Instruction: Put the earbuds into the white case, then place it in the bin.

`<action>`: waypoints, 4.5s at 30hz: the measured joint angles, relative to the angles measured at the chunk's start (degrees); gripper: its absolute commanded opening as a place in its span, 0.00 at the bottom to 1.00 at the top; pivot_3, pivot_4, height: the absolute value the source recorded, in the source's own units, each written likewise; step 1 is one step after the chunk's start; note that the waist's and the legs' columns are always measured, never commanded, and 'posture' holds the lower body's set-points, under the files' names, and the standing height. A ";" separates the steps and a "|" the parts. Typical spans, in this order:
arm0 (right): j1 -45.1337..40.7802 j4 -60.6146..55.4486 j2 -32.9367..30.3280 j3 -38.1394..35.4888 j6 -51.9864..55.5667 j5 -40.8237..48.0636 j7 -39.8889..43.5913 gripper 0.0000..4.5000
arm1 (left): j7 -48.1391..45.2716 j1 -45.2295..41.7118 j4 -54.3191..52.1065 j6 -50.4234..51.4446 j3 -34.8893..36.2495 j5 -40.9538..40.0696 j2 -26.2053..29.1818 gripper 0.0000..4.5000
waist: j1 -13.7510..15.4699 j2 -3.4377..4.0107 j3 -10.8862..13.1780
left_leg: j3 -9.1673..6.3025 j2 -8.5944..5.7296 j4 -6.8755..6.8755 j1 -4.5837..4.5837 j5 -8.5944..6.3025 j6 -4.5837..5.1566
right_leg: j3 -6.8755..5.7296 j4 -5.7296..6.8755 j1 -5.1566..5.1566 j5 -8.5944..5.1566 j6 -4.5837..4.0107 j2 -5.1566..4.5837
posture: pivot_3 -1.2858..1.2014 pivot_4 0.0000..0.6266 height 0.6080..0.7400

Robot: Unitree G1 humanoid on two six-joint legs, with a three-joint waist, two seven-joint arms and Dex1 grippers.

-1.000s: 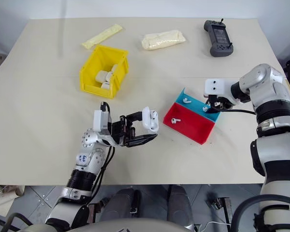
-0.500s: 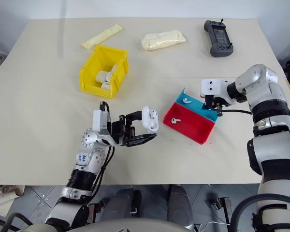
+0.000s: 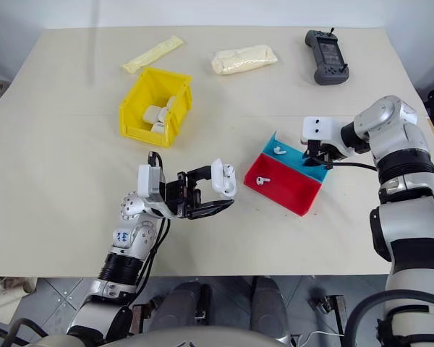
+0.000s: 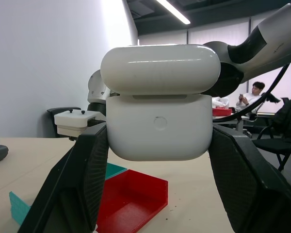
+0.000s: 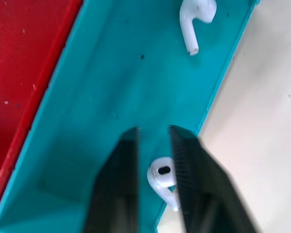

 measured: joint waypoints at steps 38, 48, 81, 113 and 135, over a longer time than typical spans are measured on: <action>-4.42 3.45 9.64 -0.59 2.17 -1.52 -6.21 0.38 | 1.44 -0.07 -0.19 -0.05 0.04 0.00 0.50 0.61 | -0.17 0.02 0.00 | -0.03 0.01 -0.02 0.00 0.00 0.00 | 0.00 0.03 -0.02 0.00 0.00 0.00 | 0.52 0.24 1.00; -4.42 3.49 9.64 -0.19 1.18 -1.91 -6.17 0.12 | 1.62 -0.07 -0.51 -0.04 0.01 0.00 0.66 0.61 | -0.19 0.02 -0.01 | -0.03 0.01 -0.02 0.00 0.00 -0.01 | 0.00 0.03 -0.02 0.00 0.00 0.00 | 0.52 0.24 1.00; 39.47 -64.97 3.94 -31.46 39.23 39.52 -11.72 0.12 | -0.60 -2.36 -1.00 3.09 -0.46 -0.30 0.51 0.61 | 0.26 0.06 0.02 | -0.01 0.09 0.02 0.01 -0.02 -0.01 | 0.01 0.07 0.00 0.00 0.00 0.01 | 0.52 0.24 1.00; 48.09 -88.58 12.78 -35.98 63.34 97.31 -51.05 0.12 | 2.67 -5.27 0.73 5.36 0.64 -0.29 -1.72 0.61 | 1.63 0.05 0.02 | -0.06 0.01 0.07 -0.01 -0.10 0.15 | 0.03 0.02 0.04 0.05 -0.05 0.03 | 0.52 0.24 1.00; 53.51 -88.99 13.20 -29.98 53.78 90.28 -48.24 0.33 | 4.09 -5.14 0.87 6.84 1.66 0.01 -1.98 0.61 | 1.64 0.05 0.02 | -0.04 -0.01 0.08 -0.02 -0.13 0.21 | 0.03 0.00 0.04 0.05 -0.05 0.06 | 0.52 0.24 1.00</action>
